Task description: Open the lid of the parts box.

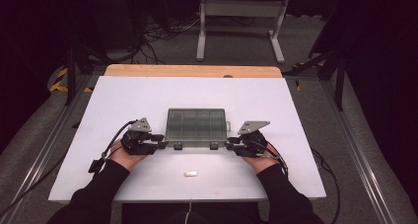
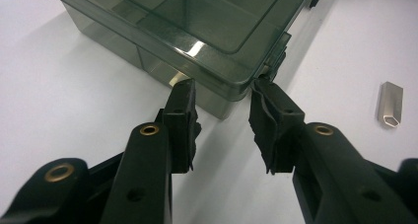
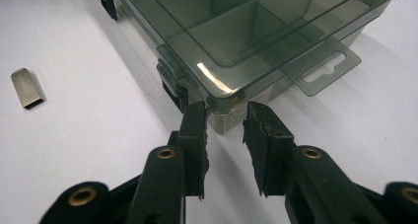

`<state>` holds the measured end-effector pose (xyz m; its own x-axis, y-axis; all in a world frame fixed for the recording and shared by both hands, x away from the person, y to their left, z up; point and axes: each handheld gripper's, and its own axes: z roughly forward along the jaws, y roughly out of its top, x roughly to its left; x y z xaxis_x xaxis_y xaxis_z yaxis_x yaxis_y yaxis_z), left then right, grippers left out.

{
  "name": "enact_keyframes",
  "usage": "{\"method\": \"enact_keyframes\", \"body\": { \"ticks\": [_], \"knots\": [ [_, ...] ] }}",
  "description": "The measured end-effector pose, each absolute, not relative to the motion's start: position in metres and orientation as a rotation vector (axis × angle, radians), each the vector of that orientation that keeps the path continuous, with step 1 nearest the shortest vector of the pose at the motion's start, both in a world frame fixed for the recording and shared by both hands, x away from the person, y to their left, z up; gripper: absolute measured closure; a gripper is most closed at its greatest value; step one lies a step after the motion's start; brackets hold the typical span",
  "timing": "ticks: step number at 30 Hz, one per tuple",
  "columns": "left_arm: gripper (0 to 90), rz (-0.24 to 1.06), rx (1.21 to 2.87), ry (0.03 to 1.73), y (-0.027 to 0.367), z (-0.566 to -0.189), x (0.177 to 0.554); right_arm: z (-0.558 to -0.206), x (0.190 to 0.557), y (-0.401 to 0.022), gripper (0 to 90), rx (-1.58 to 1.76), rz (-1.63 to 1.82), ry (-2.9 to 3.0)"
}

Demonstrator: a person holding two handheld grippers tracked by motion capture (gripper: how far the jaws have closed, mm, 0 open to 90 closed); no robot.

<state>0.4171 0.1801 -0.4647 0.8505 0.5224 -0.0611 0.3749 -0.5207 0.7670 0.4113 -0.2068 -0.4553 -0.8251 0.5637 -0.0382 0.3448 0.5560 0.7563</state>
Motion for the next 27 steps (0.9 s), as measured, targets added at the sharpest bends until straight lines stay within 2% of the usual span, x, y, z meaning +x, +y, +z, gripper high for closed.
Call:
{"method": "enact_keyframes", "body": {
  "ticks": [11,27],
  "knots": [
    [66.8,0.241,2.192,0.631,0.1782,-0.4646,0.4154,-0.4552,0.4105,-0.2059,72.7,0.748,1.128,2.519],
    [66.9,0.244,2.19,0.633,0.1781,-0.4648,0.4151,-0.4553,0.4089,-0.2042,72.7,0.735,1.105,2.515]
  ]
}}
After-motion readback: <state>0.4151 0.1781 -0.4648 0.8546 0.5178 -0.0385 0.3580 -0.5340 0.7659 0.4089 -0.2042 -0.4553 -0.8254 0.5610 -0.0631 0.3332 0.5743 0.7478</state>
